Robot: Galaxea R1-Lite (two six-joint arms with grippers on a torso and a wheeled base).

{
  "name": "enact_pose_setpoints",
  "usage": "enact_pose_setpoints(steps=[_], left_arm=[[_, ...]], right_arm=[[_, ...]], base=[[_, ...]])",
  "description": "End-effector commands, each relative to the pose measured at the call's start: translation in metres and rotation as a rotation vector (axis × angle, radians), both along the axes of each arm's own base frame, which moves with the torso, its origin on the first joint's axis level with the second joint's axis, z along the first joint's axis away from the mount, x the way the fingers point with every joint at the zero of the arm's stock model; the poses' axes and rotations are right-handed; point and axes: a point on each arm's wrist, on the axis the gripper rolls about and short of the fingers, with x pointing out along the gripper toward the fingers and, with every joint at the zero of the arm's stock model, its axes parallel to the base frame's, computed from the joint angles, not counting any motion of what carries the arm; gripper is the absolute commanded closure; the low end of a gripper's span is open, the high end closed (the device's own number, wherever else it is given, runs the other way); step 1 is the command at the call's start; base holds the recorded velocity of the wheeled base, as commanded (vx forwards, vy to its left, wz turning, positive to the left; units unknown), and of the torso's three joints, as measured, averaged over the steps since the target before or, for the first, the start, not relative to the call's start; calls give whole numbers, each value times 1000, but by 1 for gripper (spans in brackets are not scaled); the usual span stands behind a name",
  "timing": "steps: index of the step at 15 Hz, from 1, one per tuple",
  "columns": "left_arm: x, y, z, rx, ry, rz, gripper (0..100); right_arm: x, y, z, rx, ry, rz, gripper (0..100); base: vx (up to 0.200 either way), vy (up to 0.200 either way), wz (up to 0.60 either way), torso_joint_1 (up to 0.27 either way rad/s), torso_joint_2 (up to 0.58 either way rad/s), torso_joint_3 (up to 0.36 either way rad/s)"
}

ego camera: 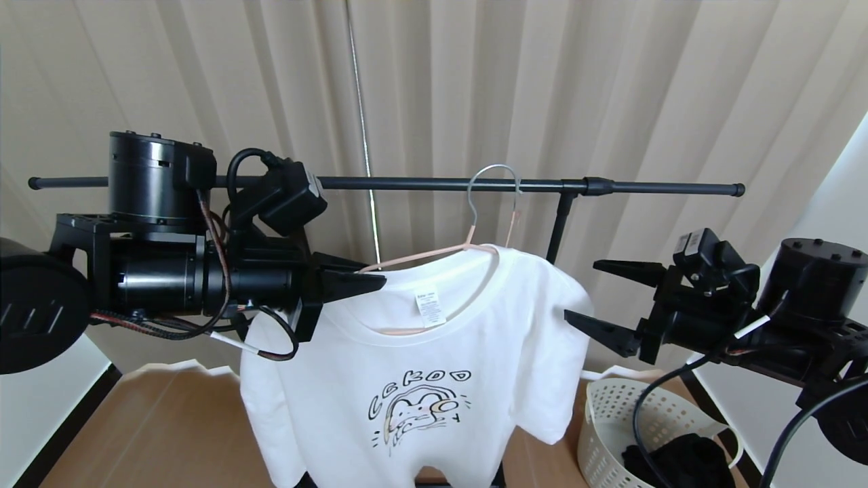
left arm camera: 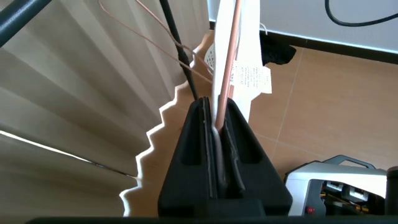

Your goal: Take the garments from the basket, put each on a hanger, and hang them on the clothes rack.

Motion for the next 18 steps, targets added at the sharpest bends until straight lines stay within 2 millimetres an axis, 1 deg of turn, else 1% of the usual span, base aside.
enact_pose_setpoints(steps=[1, 2, 3, 6, 9, 10, 12, 16, 17, 18], left_arm=[[-6, 2, 5, -7, -18, 0, 100], [-6, 3, 6, -8, -21, 2, 100], [-7, 4, 4, -5, -15, 6, 100], [-10, 9, 7, -9, -26, 20, 100], [-12, 10, 10, -13, -34, 20, 100], [-12, 10, 10, -13, -34, 20, 100], [-14, 11, 12, -16, -41, 20, 100], [-15, 12, 10, -24, -22, 31, 100], [-16, 13, 8, -25, -12, 33, 100], [-16, 14, 7, -29, -18, 37, 100]], right_arm=[[10, 0, -12, -9, 34, -8, 0], [12, -1, -13, -13, 34, -11, 0], [15, -4, -18, -25, 41, -21, 0], [14, -8, -24, -61, 32, -23, 0], [16, -9, -37, -118, 21, -9, 0], [15, -9, -44, -142, 28, -1, 0], [18, -9, -51, -158, 34, 5, 0], [19, -8, -52, -160, 32, 3, 0], [20, -8, -51, -159, 29, 1, 100], [21, -8, -50, -158, 26, 1, 100]], base=[[0, 0, 0, 0, 0, 0], [0, 0, 0, 0, 0, 0], [0, 0, 0, 0, 0, 0], [0, 0, 0, 0, 0, 0], [0, 0, 0, 0, 0, 0], [0, 0, 0, 0, 0, 0], [0, 0, 0, 0, 0, 0], [0, 0, 0, 0, 0, 0], [0, 0, 0, 0, 0, 0], [0, 0, 0, 0, 0, 0]])
